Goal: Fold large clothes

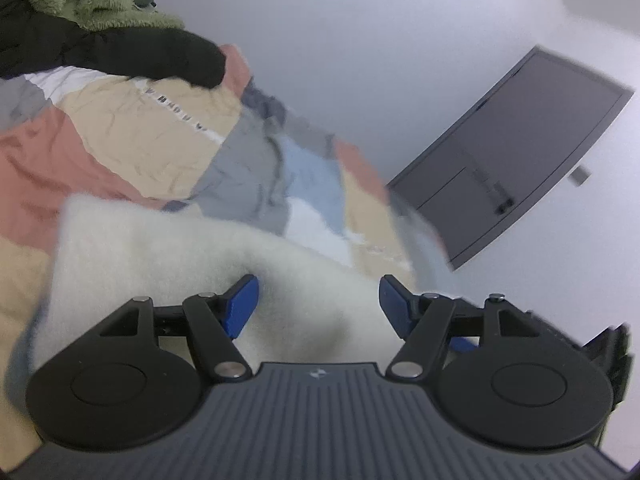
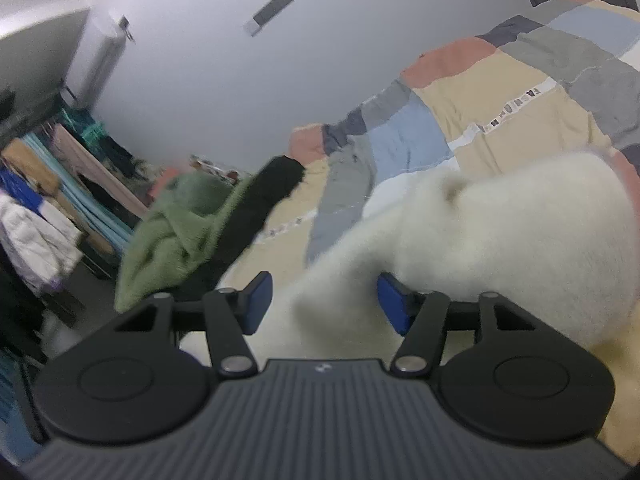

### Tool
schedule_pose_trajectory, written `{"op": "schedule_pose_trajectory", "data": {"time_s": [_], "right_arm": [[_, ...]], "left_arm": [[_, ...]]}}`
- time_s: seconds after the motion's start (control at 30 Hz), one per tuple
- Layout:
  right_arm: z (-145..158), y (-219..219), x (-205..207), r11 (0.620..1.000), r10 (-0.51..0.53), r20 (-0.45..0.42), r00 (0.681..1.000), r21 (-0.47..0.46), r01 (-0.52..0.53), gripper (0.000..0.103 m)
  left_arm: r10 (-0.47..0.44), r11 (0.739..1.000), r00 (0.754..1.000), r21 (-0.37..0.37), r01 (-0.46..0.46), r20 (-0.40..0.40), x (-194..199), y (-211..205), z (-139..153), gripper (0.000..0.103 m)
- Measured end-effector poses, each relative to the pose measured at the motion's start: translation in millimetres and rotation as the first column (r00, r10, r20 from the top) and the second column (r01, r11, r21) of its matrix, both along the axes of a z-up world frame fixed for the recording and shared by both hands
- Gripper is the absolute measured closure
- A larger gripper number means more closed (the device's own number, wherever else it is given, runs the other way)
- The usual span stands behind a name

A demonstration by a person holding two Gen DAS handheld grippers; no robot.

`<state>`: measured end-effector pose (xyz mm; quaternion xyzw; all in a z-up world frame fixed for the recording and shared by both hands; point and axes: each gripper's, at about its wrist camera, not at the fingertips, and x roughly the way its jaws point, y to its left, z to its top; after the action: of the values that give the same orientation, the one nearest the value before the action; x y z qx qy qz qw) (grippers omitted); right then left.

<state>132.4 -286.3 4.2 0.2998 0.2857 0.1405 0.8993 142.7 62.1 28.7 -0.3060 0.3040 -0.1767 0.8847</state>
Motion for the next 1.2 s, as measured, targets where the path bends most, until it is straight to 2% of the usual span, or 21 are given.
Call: {"op": "schedule_pose_trajectory", "data": {"time_s": [0.13, 0.23, 0.33, 0.43, 0.67, 0.97, 1.13, 1.2], "right_arm": [[-19.2, 3.7, 31.3, 0.998, 0.007, -0.021, 1.0, -0.06, -0.008, 0.043], [-35.2, 5.5, 51.4, 0.996, 0.023, -0.025, 0.999, -0.091, -0.025, 0.043], [-52.4, 7.9, 72.1, 0.989, 0.047, -0.06, 0.997, -0.136, -0.054, 0.043], [-69.3, 5.1, 89.0, 0.99, 0.059, -0.075, 0.995, -0.124, -0.068, 0.044], [-77.1, 5.2, 103.1, 0.988, 0.08, -0.052, 0.995, -0.127, -0.086, 0.044], [-57.3, 5.8, 88.2, 0.985, 0.084, -0.016, 0.996, -0.153, -0.085, 0.043], [-35.8, -6.3, 64.5, 0.979, 0.061, 0.051, 0.997, -0.196, -0.05, 0.042], [-29.6, -16.0, 57.2, 0.98, 0.05, 0.061, 0.997, -0.194, -0.037, 0.027]], "left_arm": [[-0.019, 0.986, 1.0, 0.163, 0.015, 0.023, 34.5, -21.4, -16.0, 0.031], [-0.02, 0.977, 0.999, 0.212, 0.015, 0.025, 54.9, -30.9, -28.1, 0.029], [-0.026, 0.975, 0.999, 0.222, 0.019, 0.025, 71.4, -33.3, -38.5, 0.029], [-0.018, 0.979, 1.0, 0.204, 0.014, 0.02, 81.9, -32.1, -44.3, 0.029], [-0.011, 0.976, 1.0, 0.217, 0.004, 0.03, 96.3, -33.5, -51.0, 0.029], [0.001, 0.971, 0.999, 0.239, -0.012, 0.047, 80.1, -31.9, -35.1, 0.028], [0.054, 0.966, 0.993, 0.246, -0.079, 0.103, 58.7, -13.0, -10.2, 0.023], [0.089, 0.963, 0.989, 0.244, -0.116, 0.119, 50.8, -0.9, -1.2, 0.022]]}}
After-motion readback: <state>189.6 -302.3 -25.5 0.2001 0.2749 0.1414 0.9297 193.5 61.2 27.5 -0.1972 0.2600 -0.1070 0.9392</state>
